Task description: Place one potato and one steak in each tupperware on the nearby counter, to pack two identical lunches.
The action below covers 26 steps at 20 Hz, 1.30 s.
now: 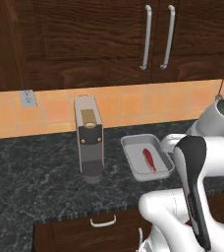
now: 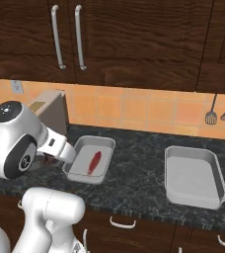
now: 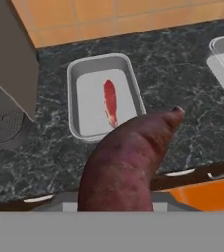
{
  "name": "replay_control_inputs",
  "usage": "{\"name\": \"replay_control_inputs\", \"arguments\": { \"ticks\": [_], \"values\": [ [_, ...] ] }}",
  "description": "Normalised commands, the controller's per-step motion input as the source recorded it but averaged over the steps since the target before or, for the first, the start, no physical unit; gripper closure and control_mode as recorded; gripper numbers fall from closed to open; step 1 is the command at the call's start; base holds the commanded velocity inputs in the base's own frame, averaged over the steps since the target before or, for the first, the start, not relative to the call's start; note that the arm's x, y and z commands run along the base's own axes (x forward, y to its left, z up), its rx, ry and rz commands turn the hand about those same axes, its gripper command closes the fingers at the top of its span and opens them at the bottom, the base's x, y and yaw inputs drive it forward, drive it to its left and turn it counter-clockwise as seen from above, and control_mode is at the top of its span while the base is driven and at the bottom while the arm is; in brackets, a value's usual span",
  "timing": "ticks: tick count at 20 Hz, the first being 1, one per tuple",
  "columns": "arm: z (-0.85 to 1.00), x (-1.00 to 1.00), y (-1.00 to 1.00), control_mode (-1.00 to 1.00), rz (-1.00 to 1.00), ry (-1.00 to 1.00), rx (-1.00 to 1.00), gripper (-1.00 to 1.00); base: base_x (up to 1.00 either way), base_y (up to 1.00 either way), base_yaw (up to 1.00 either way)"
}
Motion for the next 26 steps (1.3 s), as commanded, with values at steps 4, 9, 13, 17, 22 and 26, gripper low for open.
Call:
{"name": "replay_control_inputs", "arguments": {
  "ticks": [4,9,13,17,22,26],
  "values": [
    [-0.94,0.71,0.01,-1.0,0.0,0.0,0.0,1.0,0.0,0.0,0.0],
    [-0.82,0.78,0.09,-1.0,0.01,0.0,0.0,1.0,0.0,0.0,0.0],
    [-0.62,0.99,0.19,-1.0,0.03,0.0,0.0,1.0,0.0,0.0,0.0],
    [-0.35,1.0,0.0,-1.0,0.06,-0.05,0.0,1.0,0.0,0.0,0.0],
    [-0.44,0.7,0.05,-1.0,0.03,-0.03,0.0,1.0,0.0,0.0,0.0],
    [-0.34,0.21,0.07,-1.0,0.0,0.03,0.0,1.0,0.0,0.0,0.0]
  ]
}}
